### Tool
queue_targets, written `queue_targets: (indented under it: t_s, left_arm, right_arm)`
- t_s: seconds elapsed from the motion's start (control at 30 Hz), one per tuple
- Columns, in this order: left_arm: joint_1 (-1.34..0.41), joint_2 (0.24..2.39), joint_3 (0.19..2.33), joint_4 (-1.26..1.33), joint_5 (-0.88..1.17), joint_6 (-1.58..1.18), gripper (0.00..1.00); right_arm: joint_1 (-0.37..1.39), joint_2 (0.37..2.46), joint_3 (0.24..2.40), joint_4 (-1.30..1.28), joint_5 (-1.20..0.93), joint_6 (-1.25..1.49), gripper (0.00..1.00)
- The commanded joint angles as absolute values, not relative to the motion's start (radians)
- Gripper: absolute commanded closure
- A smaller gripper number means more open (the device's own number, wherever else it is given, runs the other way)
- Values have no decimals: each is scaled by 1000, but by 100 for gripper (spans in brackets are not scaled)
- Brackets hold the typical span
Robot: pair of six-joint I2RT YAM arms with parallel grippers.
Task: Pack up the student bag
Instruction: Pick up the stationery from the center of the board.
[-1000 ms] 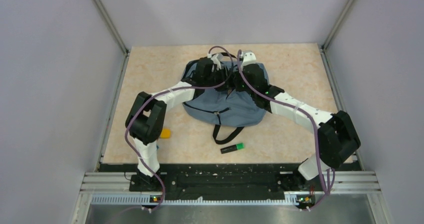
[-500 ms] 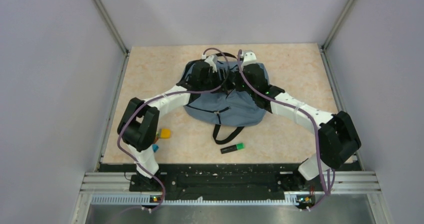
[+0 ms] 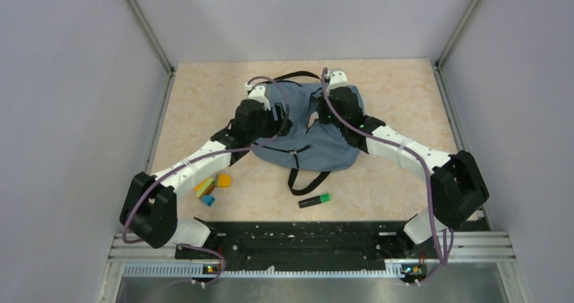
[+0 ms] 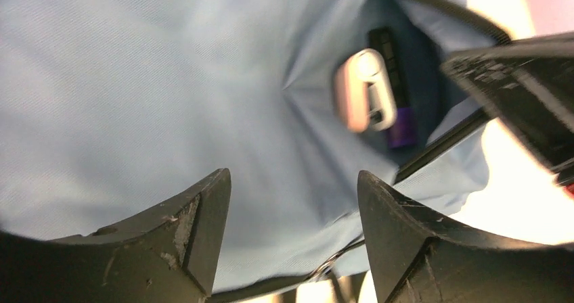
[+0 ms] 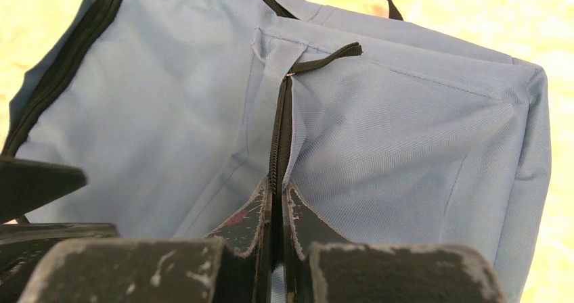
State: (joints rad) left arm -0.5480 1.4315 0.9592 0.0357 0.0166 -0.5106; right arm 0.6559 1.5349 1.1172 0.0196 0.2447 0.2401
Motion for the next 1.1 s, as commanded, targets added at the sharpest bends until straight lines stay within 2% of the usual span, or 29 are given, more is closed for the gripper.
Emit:
queue_targets:
  t_s: [0.0, 0.2, 0.47, 0.63, 1.07]
  left_arm:
    - [-512, 1316, 863, -112, -131, -459, 26]
    - [-413, 1159, 683, -217, -158, -570, 16]
    - [-390, 918, 488, -341, -299, -733, 6]
    - [-383, 811, 464, -435, -378, -822, 3]
    - [-375, 785, 448, -553, -429, -1031, 2]
  right_arm:
    - [651, 1470, 1111, 109, 251, 253, 100]
    - [650, 1470, 1102, 113, 251, 255, 100]
    - [646, 1472, 1101, 121, 245, 255, 100]
    - [646, 1478, 1100, 129, 231, 261, 100]
    - [646, 1477, 1098, 130, 230, 261, 100]
